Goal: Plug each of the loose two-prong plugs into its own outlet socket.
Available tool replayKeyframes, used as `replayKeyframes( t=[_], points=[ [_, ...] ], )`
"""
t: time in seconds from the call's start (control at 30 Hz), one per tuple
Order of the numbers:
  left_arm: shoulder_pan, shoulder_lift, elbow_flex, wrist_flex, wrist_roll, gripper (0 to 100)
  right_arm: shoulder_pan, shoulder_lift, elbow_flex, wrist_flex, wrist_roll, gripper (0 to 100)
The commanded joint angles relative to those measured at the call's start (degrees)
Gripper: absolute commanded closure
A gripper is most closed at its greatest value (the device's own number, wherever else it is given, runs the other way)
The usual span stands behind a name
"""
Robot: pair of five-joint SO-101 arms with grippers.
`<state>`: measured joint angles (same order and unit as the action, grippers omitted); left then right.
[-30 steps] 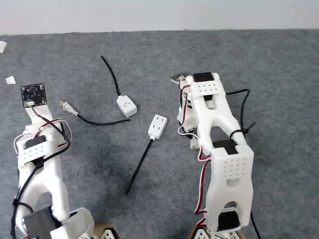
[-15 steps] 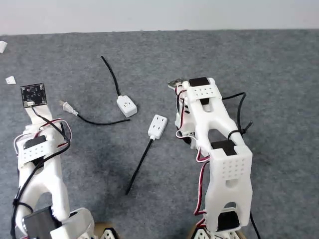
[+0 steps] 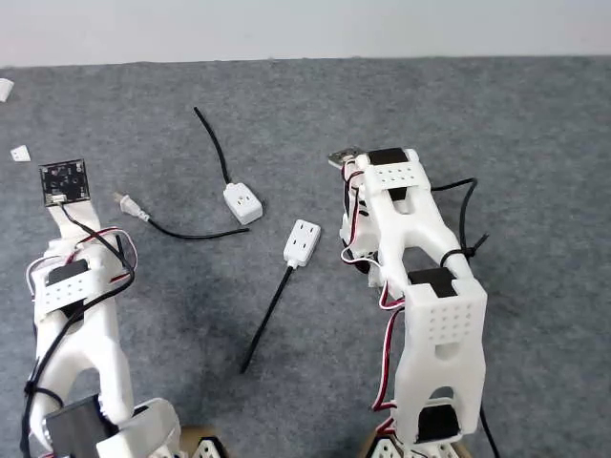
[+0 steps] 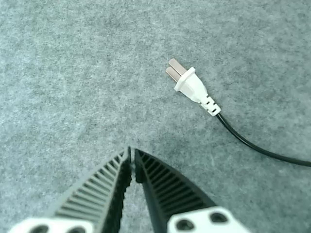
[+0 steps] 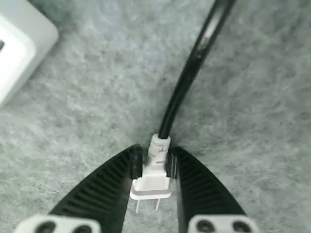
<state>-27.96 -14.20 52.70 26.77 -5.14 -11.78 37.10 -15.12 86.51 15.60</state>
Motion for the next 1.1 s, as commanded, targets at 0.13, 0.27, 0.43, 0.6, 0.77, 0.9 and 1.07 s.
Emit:
replayKeyframes(
  t=[0.13, 0.27, 0.43, 0.6, 0.77, 0.9, 1.07],
  points=[
    [0.44, 0.0, -3.03, 0.09, -0.62, 99, 1.36, -1.8, -2.73, -1.36, -0.62, 99.2],
    [0.7, 0.0, -3.03, 0.18, -0.62, 99, 2.07, -2.77, -3.25, -1.1, -3.08, 99.1],
    [4.66, 0.09, -3.3, 3.16, -0.7, 99, -1.45, -11.12, -3.52, 3.03, -6.07, 99.1],
    [5.36, 5.8, -9.1, 9.05, -0.7, 99, -6.9, -25.8, 0.53, 6.81, -8.09, 99.1],
    [8.79, 19.43, -21.85, 20.4, -6.24, 99, -16.66, -39.6, 3.78, 3.21, -8.35, 99.1],
    [11.6, 24.18, -27.38, 30.33, -17.32, 99, -23.16, -44.7, 3.78, 2.95, -8.44, 99.1],
    [15.3, 21.1, -22.64, 29.45, -24.44, 99, -27.65, -45.76, 7.82, 0.04, -8.44, 99.1]
  ],
)
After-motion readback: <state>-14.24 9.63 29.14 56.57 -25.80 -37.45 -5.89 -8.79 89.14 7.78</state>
